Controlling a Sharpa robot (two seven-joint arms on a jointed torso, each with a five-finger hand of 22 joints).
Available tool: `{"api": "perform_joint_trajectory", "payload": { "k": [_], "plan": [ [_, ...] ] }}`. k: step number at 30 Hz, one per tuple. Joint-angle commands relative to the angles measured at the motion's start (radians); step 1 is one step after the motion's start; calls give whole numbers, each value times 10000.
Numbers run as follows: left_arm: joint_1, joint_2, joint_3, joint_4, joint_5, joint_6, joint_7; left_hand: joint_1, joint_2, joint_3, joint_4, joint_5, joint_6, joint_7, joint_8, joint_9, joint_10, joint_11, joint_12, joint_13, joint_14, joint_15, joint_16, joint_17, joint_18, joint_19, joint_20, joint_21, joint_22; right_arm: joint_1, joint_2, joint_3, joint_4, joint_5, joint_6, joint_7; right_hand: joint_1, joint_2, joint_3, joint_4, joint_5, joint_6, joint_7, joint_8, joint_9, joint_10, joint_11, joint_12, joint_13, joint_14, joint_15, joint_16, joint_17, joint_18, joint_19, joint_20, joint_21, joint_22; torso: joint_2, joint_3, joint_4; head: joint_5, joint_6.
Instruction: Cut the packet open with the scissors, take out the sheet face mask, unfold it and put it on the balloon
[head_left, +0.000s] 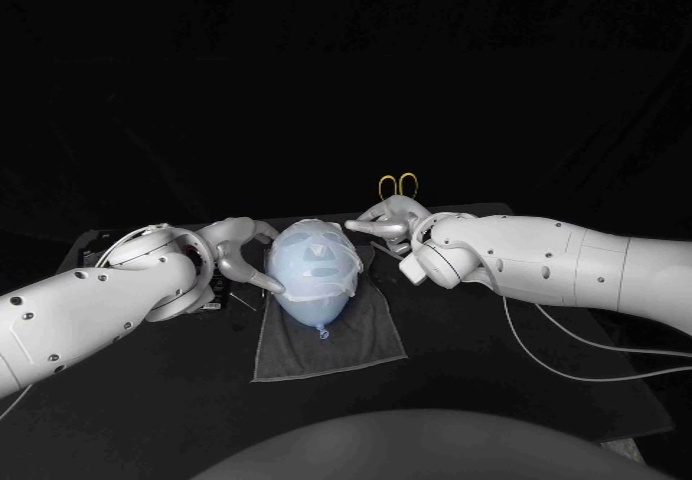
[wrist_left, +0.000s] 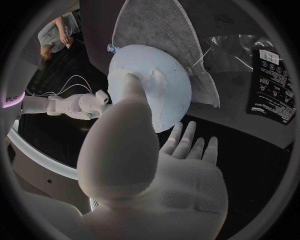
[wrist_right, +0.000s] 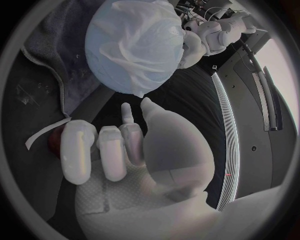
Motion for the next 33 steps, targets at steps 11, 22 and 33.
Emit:
{"api": "perform_joint_trajectory", "payload": {
  "k": [11, 22, 33],
  "plan": [
    [116, -970, 288, 1139, 2285, -1382, 2789, -27, -8, -1, -9, -11, -144, 1252, -169, -97, 22, 319, -71, -12, 232, 344, 114, 91, 5, -47, 13, -3, -14, 7, -536, 4, 342, 206, -251, 826, -124, -147, -283, 113, -24, -134, 26, -46, -23, 16, 110, -44, 1352, 1127, -4, 14, 2575, -77, 504, 106, -88, 2149, -25, 1, 10, 42, 2],
    [736, -1420, 444, 1564, 3780, -457, 2504, 222, 6, 418, -12, 13, -292, 1490, -314, -174, 59, 663, -121, -3, 300, 705, 119, 106, -17, 6, 28, 18, -5, -41, -851, 1, 354, 553, -353, 1290, 23, -23, -952, 543, -22, -247, 9, 1, -14, -1508, 86, -2316, -767, 1035, -22, -128, 2255, -63, 483, 122, -131, 2134, -19, 17, -14, 109, 146],
    [1109, -309, 412, 854, 3676, -738, 1358, -23, 26, 283, -5, 18, 30, 1503, -160, -82, 828, 690, 229, 89, 879, 681, 347, 370, -74, 237, 34, 108, 45, -98, -987, -3, 362, 546, -539, 1644, 543, 210, -1608, 818, -21, -263, -42, 103, 12, -2303, 26, -4508, -2704, 943, -78, -300, 1916, -54, 468, 66, -173, 2121, -50, 27, -37, 65, 327]
  ]
}}
